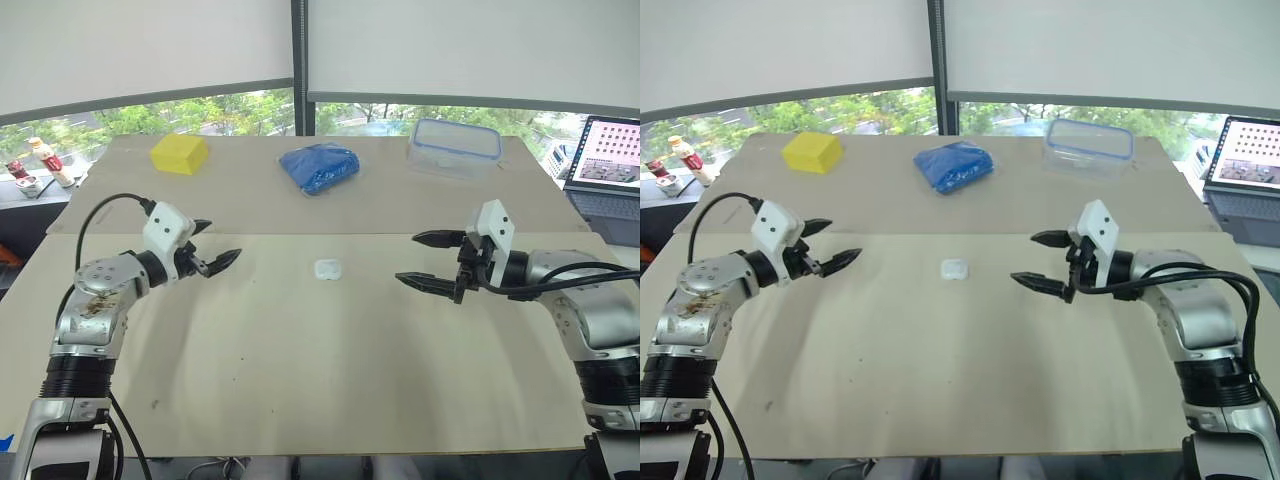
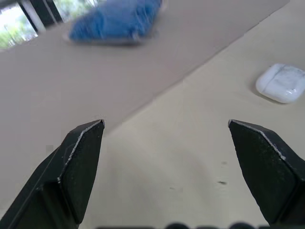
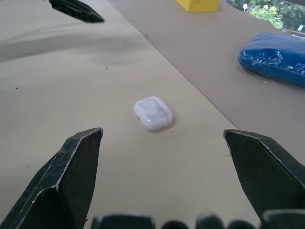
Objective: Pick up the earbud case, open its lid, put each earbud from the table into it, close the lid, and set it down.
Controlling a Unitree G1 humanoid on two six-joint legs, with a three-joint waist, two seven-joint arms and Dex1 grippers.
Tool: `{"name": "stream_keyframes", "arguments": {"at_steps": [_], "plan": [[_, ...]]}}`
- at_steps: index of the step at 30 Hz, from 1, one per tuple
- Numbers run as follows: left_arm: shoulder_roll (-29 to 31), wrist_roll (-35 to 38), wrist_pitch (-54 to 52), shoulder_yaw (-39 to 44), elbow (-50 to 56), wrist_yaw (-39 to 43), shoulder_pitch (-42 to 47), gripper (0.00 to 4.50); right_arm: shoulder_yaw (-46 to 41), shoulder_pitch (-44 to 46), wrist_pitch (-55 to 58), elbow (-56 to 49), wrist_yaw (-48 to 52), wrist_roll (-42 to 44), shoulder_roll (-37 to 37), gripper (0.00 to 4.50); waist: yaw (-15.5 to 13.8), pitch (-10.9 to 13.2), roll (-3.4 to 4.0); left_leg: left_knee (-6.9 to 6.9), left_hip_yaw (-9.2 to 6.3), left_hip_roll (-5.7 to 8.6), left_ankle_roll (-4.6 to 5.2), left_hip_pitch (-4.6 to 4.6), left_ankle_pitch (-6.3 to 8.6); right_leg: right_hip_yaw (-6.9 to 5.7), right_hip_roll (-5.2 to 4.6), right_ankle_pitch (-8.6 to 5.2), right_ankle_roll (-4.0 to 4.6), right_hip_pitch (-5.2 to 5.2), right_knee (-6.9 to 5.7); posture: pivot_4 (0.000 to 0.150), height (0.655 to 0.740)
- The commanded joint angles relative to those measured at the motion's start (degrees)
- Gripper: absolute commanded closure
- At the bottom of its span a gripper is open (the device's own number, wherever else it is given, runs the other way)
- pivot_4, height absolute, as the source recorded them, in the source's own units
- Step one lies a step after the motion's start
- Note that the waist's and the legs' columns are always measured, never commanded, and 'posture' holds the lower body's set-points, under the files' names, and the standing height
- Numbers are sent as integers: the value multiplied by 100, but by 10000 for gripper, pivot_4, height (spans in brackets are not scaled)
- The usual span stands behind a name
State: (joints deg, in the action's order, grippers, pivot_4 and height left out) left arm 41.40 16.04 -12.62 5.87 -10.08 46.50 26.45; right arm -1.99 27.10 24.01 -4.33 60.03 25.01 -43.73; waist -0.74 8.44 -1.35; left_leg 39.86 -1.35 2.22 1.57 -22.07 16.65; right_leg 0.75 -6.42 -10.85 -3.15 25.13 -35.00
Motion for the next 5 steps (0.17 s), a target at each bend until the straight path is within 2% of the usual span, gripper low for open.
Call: {"name": "stream_keyframes", "arguments": {"at_steps": [1,5], "plan": [[-4,27,292,160,-59,75,222,546,-305,158,79,-47,-101,104,-70,0,3,0,0,3,0,0,0,-2,0,-1,1,0,0,0,0,1500,7400],[-43,194,188,193,-210,277,381,546,-307,208,129,-56,-195,85,-20,0,21,0,-1,4,1,-5,-4,1,-3,-1,14,0,-1,1,-8,1500,7400]]}}
